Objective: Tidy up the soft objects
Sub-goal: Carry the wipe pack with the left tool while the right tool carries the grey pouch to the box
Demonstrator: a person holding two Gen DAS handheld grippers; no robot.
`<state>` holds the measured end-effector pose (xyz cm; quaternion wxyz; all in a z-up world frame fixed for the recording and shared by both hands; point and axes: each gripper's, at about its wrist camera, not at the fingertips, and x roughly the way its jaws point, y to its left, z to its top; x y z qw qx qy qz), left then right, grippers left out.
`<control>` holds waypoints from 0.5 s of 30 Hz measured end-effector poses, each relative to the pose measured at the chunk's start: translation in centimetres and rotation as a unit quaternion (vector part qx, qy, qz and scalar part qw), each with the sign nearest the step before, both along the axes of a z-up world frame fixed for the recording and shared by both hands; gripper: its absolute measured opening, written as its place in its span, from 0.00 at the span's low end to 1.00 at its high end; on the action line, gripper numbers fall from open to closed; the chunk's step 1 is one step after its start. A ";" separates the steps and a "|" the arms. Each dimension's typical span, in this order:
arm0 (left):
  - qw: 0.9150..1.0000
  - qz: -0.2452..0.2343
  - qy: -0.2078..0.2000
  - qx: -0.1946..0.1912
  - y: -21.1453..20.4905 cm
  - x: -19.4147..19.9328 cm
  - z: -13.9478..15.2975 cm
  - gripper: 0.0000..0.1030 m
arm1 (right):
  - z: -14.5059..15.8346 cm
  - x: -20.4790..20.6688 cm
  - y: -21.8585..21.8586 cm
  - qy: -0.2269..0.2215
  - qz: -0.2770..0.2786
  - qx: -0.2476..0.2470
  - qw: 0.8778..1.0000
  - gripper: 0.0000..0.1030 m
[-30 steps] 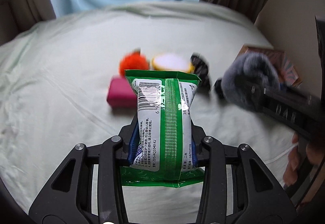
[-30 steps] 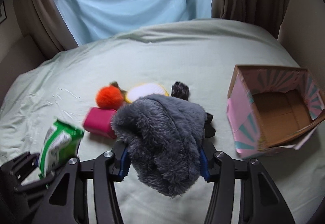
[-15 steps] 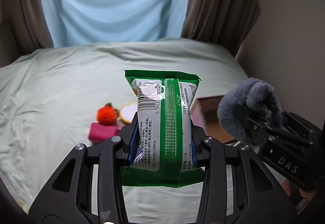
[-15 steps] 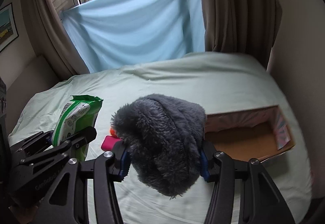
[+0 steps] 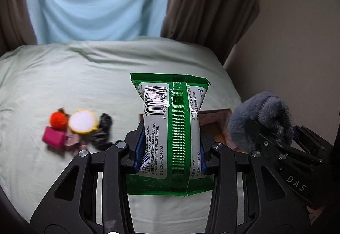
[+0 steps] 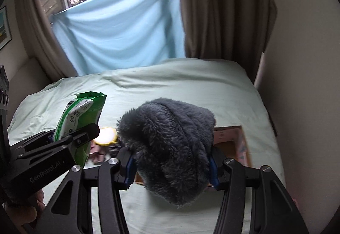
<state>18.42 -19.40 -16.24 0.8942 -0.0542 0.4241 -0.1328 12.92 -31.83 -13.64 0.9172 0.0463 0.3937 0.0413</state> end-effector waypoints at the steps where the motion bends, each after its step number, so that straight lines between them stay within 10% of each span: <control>1: 1.000 -0.007 0.008 0.006 -1.2 0.8 -0.7 0.35 | -0.4 0.6 -0.9 0.007 -0.006 -0.001 1.000 0.48; 15: 0.985 -0.052 0.153 0.058 -9.3 9.3 -15.3 0.35 | -12.9 9.9 -9.1 0.161 -0.048 0.033 0.985 0.48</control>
